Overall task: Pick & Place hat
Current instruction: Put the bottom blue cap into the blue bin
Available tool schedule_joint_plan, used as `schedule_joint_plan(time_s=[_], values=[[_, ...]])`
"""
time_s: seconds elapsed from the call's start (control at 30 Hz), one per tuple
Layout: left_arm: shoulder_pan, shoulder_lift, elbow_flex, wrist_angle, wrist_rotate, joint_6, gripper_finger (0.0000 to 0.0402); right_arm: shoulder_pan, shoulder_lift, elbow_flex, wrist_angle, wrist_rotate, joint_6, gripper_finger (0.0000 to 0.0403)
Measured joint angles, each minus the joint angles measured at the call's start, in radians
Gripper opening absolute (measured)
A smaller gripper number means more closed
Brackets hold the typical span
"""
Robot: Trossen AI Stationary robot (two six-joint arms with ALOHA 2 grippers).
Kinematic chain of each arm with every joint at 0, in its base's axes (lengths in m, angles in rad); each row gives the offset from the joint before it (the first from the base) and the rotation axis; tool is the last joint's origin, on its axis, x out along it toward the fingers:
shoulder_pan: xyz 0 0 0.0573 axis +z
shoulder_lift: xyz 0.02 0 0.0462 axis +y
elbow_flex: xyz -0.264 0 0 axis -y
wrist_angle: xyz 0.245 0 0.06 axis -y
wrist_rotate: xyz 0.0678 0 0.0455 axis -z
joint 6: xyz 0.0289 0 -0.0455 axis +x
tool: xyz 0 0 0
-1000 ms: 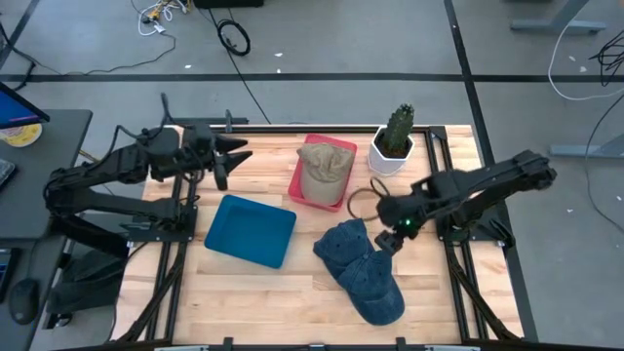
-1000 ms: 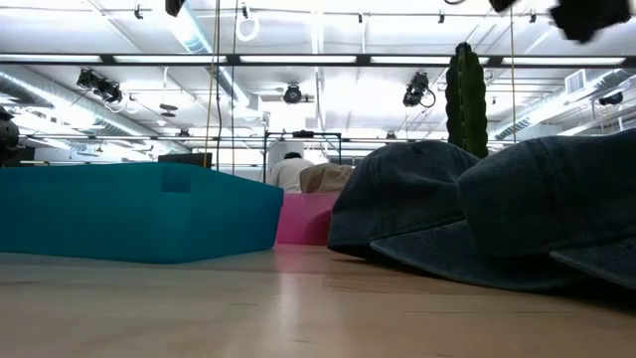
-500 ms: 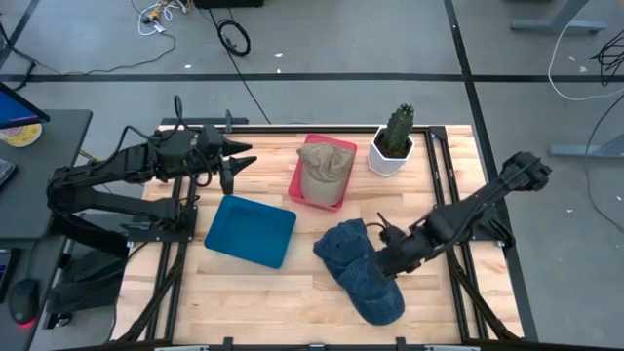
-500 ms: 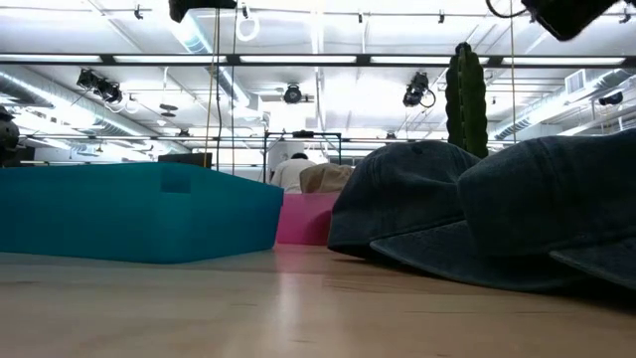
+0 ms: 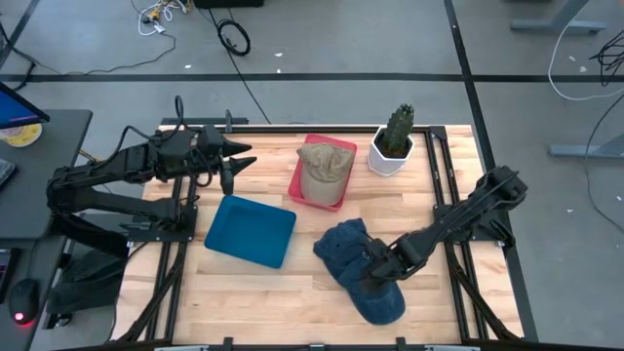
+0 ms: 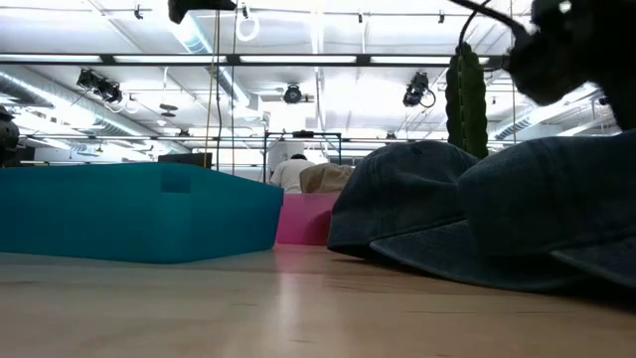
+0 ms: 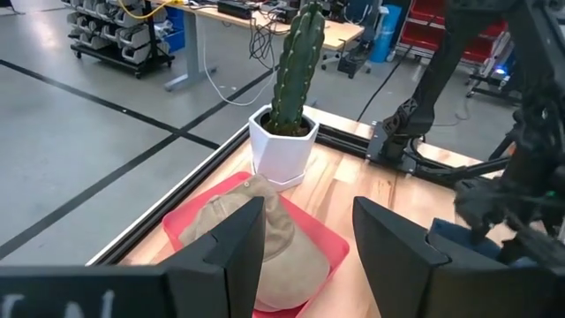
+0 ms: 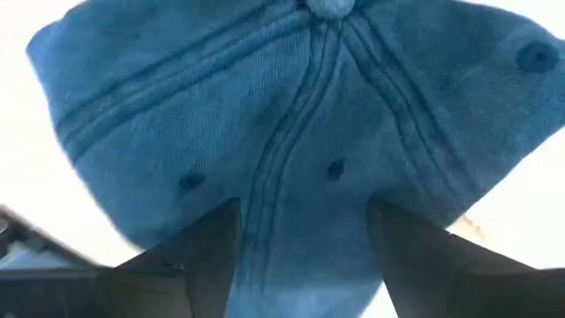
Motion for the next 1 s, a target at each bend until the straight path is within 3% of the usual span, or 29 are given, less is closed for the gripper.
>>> schedule_joint_plan(time_s=[0.4,0.53,0.7,1.0], values=[[0.0,0.0,0.0,0.001,0.0,-0.046,0.0177,-0.001,0.138,0.002,0.083,-0.006,-0.123,0.0232],[0.0,0.0,0.0,0.001,0.0,-0.065,0.0177,-0.001,0.143,0.002,0.073,-0.005,-0.146,0.0163],[0.0,0.0,0.0,0.002,-0.001,-0.065,0.0177,-0.001,0.141,0.002,0.068,-0.005,-0.193,0.0021],[0.0,0.0,0.0,0.002,-0.001,-0.066,0.0177,0.006,0.071,0.042,-0.004,0.02,-0.2,0.0004]])
